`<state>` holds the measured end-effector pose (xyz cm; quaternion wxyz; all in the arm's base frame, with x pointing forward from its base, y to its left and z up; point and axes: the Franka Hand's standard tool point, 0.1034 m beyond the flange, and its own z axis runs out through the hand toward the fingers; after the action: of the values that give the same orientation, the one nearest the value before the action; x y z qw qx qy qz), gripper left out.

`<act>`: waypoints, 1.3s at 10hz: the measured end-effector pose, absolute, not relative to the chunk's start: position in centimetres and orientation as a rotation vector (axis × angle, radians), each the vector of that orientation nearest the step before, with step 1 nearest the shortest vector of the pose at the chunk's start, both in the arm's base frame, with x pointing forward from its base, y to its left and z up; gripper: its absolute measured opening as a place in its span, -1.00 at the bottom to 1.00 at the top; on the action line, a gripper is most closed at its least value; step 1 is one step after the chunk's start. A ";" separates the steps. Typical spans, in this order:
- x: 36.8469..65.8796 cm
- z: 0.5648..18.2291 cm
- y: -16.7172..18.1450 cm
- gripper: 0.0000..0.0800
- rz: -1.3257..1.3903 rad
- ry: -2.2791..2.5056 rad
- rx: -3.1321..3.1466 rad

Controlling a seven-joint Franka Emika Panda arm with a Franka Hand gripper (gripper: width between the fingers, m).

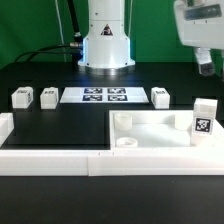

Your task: Assemble square table

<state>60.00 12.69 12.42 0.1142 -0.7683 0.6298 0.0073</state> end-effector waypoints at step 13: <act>50.5 6.6 12.1 0.62 -0.293 0.342 -3.022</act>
Offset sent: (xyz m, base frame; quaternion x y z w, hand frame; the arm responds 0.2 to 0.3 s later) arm 0.0000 0.0000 0.0000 0.0000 0.0000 -0.1296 0.9916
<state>50.45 12.07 6.55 0.0433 -0.9882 0.1118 -0.0958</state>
